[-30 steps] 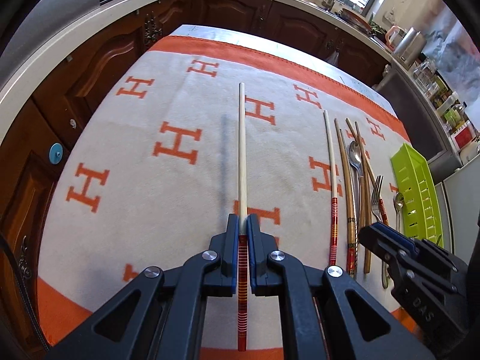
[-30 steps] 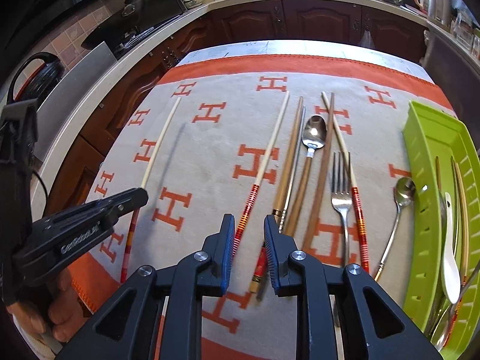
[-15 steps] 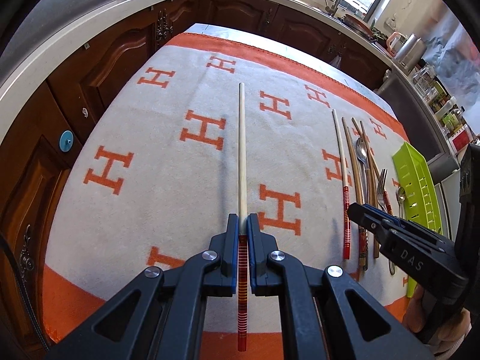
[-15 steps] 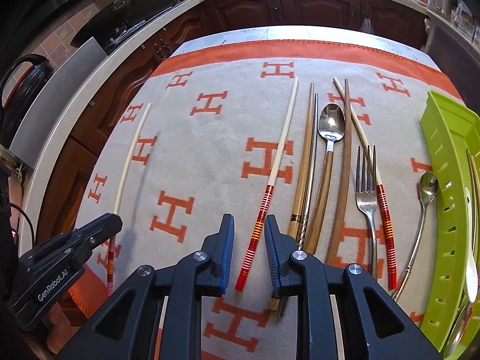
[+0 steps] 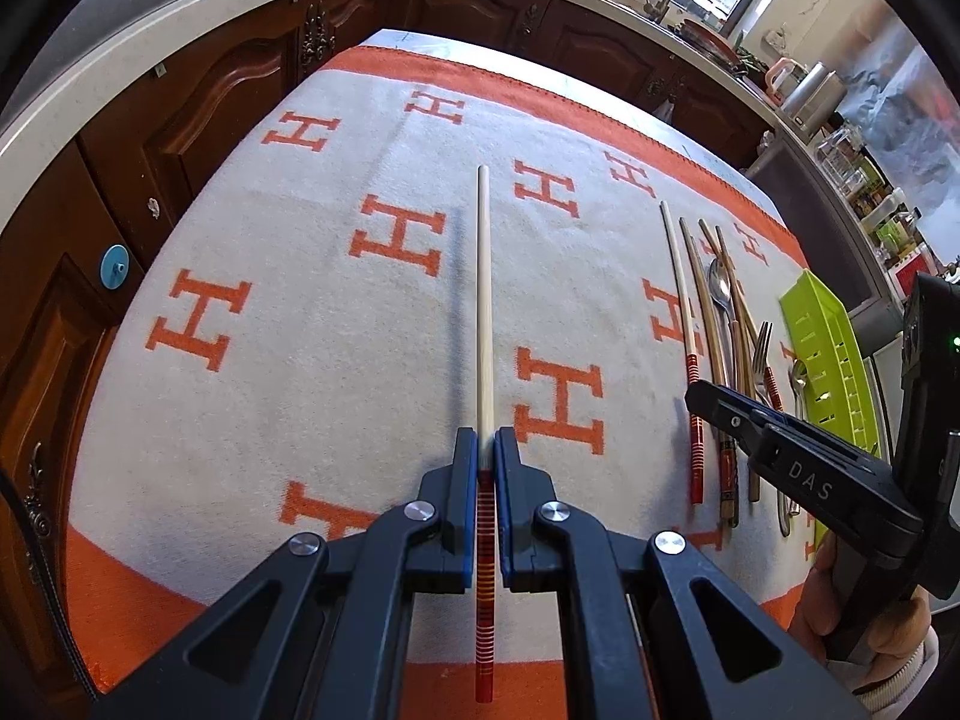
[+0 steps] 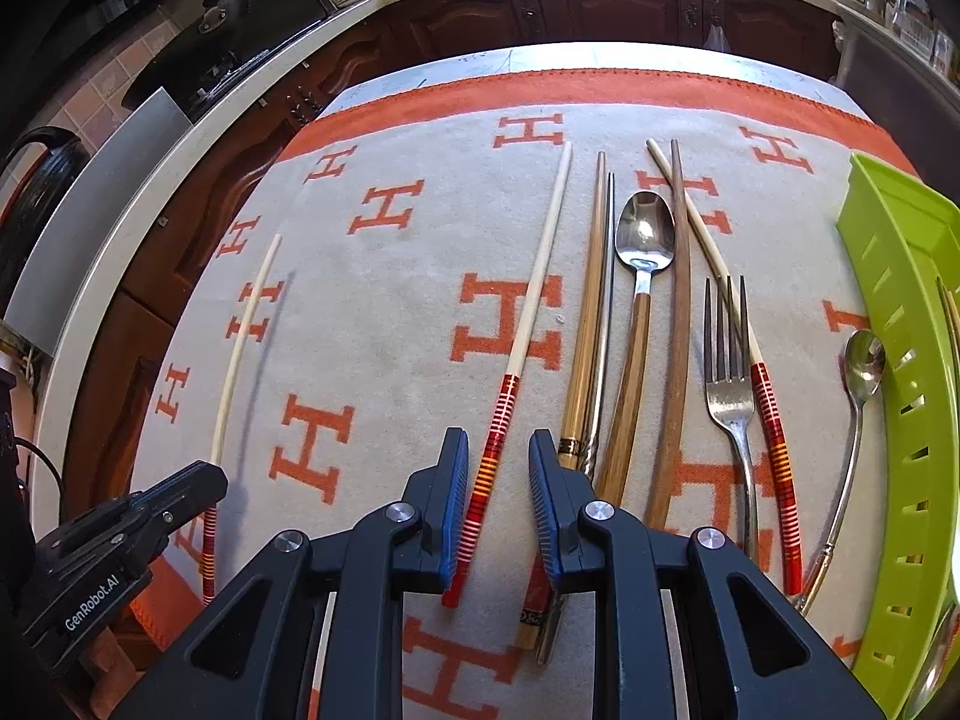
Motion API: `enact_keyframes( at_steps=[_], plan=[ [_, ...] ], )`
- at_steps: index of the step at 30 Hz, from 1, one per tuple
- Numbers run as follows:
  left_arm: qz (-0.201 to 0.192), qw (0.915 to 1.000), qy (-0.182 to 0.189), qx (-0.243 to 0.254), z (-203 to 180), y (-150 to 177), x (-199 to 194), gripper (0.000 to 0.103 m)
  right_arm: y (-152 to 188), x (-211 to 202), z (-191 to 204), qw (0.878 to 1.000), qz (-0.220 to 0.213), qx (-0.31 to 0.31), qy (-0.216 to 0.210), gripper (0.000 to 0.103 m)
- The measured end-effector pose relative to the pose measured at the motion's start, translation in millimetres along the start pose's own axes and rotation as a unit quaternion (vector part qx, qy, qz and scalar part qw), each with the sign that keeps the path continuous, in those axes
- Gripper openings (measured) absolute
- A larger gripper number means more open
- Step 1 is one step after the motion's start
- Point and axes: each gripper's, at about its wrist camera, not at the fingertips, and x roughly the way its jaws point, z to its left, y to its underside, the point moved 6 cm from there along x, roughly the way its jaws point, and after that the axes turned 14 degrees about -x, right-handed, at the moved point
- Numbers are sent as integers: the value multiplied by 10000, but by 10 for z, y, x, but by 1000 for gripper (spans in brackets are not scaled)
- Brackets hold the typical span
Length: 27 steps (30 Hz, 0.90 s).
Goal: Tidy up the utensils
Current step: 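Grasp another red-striped chopstick with the right tool while the left tool holds its chopstick, then carry both red-striped chopsticks over the green tray with both tools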
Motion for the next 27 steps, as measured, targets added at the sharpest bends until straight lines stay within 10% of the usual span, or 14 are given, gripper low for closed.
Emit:
enact_keyframes(
  at_steps=[12,16,27],
  plan=[
    [62,10000,-8,21,-72,15,22,4,-142,135,223,9896,52,-1018,1018,20],
    [53,10000,-24,38,-119,29,-5,4,-113,112,206,9914,24,-919,927,5],
    [141,9985,294,446,-745,152,-151,3,149,-729,-315,9968,-784,101,97,5]
  ],
)
